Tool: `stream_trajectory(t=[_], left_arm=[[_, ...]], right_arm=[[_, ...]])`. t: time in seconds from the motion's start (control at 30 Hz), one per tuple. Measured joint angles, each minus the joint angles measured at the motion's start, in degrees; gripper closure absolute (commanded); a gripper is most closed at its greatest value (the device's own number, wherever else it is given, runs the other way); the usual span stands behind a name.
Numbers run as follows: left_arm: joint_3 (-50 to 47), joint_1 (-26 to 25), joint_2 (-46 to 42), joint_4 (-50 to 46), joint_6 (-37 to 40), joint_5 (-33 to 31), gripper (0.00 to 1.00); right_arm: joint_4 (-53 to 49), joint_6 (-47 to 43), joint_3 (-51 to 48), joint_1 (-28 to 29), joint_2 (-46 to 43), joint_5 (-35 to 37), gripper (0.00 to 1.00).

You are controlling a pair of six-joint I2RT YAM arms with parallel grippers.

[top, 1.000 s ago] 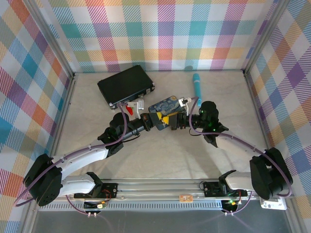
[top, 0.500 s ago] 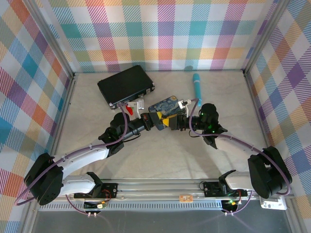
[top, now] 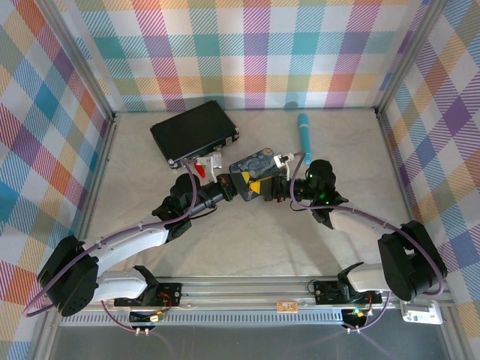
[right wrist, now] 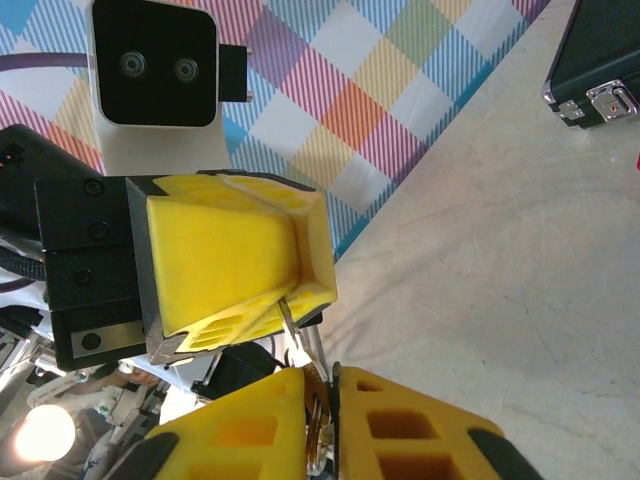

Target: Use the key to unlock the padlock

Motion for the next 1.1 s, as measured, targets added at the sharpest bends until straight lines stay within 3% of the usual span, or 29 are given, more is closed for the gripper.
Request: stream_trajectory(t=[0.17,0.27,0.33,0.4,0.63,0.77,1.1], left_arm=[[-0.1,0.0,0.0,0.3,0.0,-0.3,1.0],[-0.2,0.0,-0.1,0.2,-0.3,-0.4,0.74],[-0.3,0.0,-0.5,-0.1,-0.2,-0.4,0.44],[-0.3,0.0,-1.2,-0.6,-0.2,-0.9,0.3],[-0.4,-0.1,-2.8,-3.1,-0.3,-3.5,0.25],[-0.7,-1.6,-1.6,-5.0,-1.2,-7.1,0.25],[1.8,-9.9,16.5,-6.3,-4.9,-11.9,0.25]], right_arm=[[0.4,0.3,0.0,0.0,0.2,0.3,1.0],[-0.1,-0.1,0.0,0.0,0.2,0.5,1.0],[-1.9,-1.3,0.1,0.0,0.1,1.0,1.0],[-6.4,-3.3,0.3,0.0,-0.7,2.0,1.0],[-24.0,-11.0,2.0,-2.4,-6.5,8.3,1.0],[-34.1,-13.9,2.1,-7.2,-9.4,13.4,1.0],[-54.1,-20.2,2.5,-16.7,-10.9,24.3,1.0]])
